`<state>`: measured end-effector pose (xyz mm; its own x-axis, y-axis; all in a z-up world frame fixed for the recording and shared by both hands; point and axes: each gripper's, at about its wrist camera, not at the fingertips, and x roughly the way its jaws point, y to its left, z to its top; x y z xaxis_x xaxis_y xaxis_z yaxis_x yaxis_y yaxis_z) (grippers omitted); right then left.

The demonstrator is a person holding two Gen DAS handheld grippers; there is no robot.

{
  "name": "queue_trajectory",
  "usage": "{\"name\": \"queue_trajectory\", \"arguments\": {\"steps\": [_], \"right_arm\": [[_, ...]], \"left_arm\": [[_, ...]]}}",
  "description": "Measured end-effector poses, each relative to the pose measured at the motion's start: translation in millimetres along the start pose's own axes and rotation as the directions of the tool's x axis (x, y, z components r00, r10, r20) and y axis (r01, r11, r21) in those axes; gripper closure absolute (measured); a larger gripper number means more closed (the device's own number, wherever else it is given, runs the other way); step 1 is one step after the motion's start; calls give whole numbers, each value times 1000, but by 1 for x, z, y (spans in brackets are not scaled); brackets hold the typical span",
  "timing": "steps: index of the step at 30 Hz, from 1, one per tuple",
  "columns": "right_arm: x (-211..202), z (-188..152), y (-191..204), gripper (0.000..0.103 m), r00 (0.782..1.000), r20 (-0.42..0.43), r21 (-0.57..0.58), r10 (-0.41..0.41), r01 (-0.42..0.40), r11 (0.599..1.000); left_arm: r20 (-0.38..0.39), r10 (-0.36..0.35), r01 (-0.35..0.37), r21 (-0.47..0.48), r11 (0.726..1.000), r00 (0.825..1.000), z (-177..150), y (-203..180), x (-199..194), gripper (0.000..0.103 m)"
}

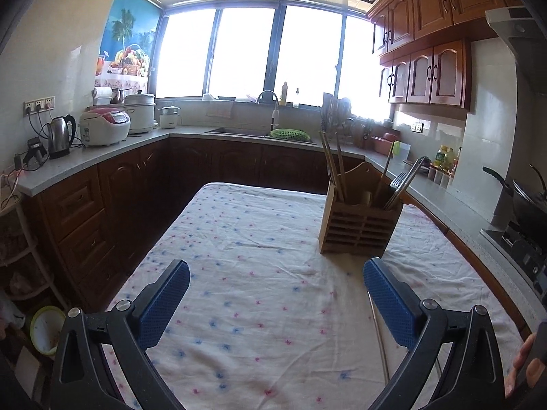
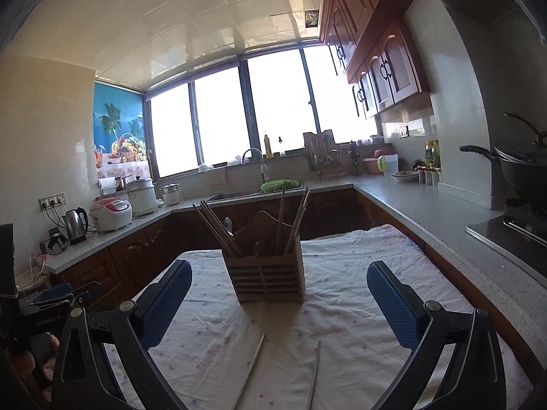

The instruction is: Organize utensils

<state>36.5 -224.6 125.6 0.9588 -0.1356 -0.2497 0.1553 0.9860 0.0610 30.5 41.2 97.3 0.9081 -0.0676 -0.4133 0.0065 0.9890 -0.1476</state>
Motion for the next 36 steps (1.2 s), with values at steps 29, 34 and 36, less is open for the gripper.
{"name": "queue_trajectory", "arguments": {"steps": [29,34,36], "right_arm": [[-44,-81,26,0,999,-5,-157,-34,33,987],[-41,-84,19,0,999,-17,-141,-40,37,989],[-40,-86,17,0,999,-25,-132,-40,36,991]], "left_arm": [[58,86,-94,160,983,995,-61,-29,-32,1],[50,85,-92,151,984,995,-60,-27,-29,1],[46,85,-91,152,984,995,-60,-27,-28,1]]}}
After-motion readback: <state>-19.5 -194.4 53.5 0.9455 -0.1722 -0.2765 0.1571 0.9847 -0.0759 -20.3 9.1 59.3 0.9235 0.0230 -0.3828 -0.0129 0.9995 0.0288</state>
